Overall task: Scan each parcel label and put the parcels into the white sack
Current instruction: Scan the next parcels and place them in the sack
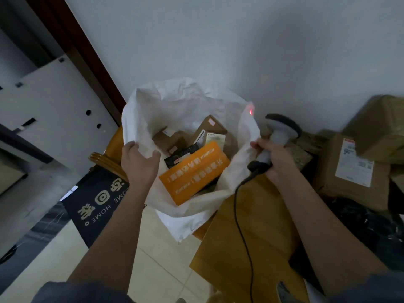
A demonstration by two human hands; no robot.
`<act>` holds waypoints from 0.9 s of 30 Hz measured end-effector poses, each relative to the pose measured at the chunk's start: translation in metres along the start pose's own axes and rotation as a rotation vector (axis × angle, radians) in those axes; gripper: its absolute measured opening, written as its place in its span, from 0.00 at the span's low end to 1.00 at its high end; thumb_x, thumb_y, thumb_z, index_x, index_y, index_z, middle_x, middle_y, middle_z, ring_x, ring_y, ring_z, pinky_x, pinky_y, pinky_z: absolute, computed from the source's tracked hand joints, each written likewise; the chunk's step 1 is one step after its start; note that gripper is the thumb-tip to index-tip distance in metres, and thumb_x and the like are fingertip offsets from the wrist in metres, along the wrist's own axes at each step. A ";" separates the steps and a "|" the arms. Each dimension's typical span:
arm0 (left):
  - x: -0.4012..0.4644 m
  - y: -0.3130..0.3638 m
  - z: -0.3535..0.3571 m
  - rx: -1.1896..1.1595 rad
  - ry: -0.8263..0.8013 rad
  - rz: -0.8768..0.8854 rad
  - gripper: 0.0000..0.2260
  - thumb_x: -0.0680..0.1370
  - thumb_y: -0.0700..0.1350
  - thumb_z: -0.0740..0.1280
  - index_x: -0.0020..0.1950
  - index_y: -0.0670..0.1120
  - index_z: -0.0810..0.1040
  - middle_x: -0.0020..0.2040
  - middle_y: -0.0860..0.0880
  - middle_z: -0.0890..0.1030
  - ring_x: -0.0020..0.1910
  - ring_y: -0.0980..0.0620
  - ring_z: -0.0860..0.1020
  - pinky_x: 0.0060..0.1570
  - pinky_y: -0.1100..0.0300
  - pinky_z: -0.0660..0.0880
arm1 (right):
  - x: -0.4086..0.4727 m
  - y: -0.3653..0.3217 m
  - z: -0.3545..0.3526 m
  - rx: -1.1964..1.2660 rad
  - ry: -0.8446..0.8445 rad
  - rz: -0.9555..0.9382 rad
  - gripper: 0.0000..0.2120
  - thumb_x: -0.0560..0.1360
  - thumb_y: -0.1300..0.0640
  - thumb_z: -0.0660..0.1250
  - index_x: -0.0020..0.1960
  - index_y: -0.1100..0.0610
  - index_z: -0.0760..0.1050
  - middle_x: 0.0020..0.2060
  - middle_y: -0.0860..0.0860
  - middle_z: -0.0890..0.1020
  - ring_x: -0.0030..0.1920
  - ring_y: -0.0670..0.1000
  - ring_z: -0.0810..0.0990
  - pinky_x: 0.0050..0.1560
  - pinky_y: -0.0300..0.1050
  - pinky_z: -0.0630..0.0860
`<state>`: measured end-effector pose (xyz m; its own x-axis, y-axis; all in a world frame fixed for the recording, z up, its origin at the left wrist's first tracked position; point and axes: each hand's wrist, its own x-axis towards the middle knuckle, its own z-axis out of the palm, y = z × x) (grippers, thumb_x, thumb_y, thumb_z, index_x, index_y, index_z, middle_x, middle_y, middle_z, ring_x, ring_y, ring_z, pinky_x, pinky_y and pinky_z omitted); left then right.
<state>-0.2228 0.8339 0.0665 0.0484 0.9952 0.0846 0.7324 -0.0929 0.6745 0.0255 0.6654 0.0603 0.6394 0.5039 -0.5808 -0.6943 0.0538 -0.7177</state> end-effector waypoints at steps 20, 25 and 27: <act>-0.006 0.058 0.008 -0.433 0.024 -0.161 0.12 0.82 0.42 0.61 0.39 0.45 0.67 0.37 0.47 0.70 0.38 0.51 0.69 0.43 0.55 0.70 | -0.039 -0.037 -0.010 0.087 -0.043 -0.170 0.20 0.72 0.65 0.73 0.63 0.63 0.73 0.45 0.54 0.84 0.43 0.49 0.85 0.56 0.53 0.80; 0.011 0.099 -0.006 -0.511 0.031 -0.041 0.13 0.82 0.41 0.59 0.38 0.48 0.64 0.36 0.52 0.65 0.34 0.55 0.64 0.36 0.63 0.64 | -0.040 -0.046 -0.018 0.129 -0.035 -0.218 0.18 0.73 0.66 0.72 0.61 0.61 0.73 0.44 0.53 0.83 0.41 0.48 0.85 0.56 0.53 0.80; 0.015 0.112 -0.012 -0.490 0.052 0.069 0.14 0.83 0.41 0.59 0.38 0.48 0.62 0.35 0.52 0.63 0.32 0.56 0.61 0.33 0.65 0.62 | -0.043 -0.054 -0.016 0.145 -0.102 -0.304 0.18 0.73 0.66 0.71 0.62 0.58 0.71 0.45 0.53 0.82 0.42 0.48 0.84 0.54 0.49 0.81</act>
<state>-0.1484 0.8377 0.1518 0.0423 0.9847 0.1689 0.3227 -0.1735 0.9305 0.0406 0.6269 0.1175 0.7928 0.5292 -0.3022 -0.5216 0.3327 -0.7857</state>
